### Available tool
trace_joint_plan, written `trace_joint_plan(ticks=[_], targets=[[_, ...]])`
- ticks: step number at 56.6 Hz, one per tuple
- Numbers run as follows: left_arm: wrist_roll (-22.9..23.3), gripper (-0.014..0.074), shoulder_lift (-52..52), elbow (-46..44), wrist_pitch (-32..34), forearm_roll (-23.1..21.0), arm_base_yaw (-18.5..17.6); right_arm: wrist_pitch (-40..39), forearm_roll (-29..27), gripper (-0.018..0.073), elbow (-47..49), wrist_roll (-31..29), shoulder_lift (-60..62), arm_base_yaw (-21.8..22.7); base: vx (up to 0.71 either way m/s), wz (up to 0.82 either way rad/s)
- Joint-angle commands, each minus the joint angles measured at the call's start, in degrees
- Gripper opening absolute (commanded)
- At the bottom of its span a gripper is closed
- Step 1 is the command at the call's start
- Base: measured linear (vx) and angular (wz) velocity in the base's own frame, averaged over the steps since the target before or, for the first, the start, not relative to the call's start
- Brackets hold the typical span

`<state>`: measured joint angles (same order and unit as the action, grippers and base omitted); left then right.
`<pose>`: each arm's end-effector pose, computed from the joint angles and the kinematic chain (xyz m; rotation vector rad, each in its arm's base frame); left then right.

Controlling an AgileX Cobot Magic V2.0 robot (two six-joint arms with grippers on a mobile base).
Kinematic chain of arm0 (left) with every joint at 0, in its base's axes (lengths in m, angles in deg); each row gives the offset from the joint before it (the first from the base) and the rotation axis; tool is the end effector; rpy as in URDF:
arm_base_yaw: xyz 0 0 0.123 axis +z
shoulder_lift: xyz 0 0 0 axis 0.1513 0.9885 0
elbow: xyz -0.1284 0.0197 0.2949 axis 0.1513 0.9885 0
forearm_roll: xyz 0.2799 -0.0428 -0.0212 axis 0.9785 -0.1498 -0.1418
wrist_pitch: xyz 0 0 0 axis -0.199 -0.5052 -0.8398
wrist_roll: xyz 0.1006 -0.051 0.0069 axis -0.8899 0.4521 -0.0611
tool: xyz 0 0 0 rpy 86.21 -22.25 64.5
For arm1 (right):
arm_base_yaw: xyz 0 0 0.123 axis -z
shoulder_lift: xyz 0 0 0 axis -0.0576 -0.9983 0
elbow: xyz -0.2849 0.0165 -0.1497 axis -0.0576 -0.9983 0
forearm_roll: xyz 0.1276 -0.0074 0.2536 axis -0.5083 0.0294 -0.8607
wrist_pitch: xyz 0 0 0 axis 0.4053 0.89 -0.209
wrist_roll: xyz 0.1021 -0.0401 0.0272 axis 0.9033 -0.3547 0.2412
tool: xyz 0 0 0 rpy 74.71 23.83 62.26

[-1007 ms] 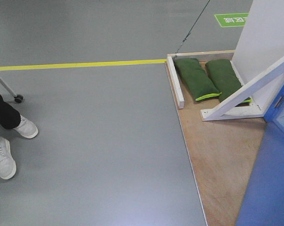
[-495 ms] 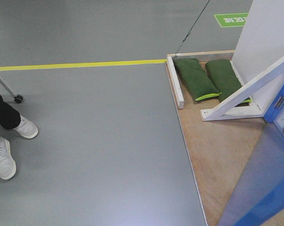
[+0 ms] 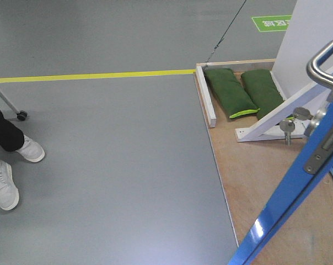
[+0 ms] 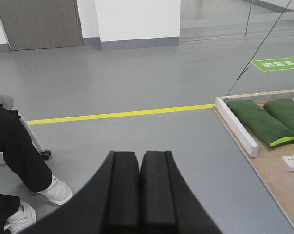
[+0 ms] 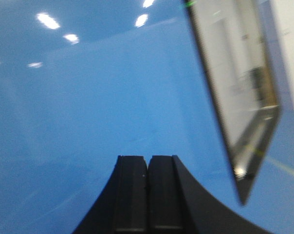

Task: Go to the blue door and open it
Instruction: 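Swing the blue door open toward the robot with the right gripper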

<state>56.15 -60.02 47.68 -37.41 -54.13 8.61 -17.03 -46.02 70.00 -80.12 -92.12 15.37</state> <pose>0.0715 0.0021 0.1749 0.0284 1.7730 0.0484 0.1817 -0.0390 0.6173 0.2814 1.3936 0.1059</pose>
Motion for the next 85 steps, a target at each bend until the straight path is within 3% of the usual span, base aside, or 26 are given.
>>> trace_joint_plan(ticks=[1, 23, 37, 51, 75, 85], targets=[[0.4, 0.0073, -0.7, -1.5, 4.8, -0.2, -0.4, -2.7, -1.8, 0.0012, 1.6, -0.6, -0.6, -3.6, 0.00, 0.00], [0.4, 0.0073, -0.7, -1.5, 4.8, -0.2, -0.4, 0.0, -6.1, 0.0012, 1.6, -0.3, -3.1, -15.7, 0.00, 0.00], [0.4, 0.0073, -0.7, -1.5, 4.8, -0.2, -0.4, 0.2, -8.3, 0.0012, 1.6, -0.3, -5.4, -20.4, 0.00, 0.00], [0.4, 0.0073, -0.7, -1.5, 4.8, -0.2, -0.4, -0.4, -10.5, 0.0012, 1.6, -0.3, -8.9, -22.0, 0.00, 0.00], [0.4, 0.0073, -0.7, -1.5, 4.8, -0.2, -0.4, -3.1, -23.9, 0.0012, 1.6, -0.3, -14.4, -22.0, 0.00, 0.00], [0.4, 0.0073, -0.7, -1.5, 4.8, -0.2, -0.4, -3.2, -24.6, 0.0012, 1.6, -0.3, -14.7, -22.0, 0.00, 0.00]])
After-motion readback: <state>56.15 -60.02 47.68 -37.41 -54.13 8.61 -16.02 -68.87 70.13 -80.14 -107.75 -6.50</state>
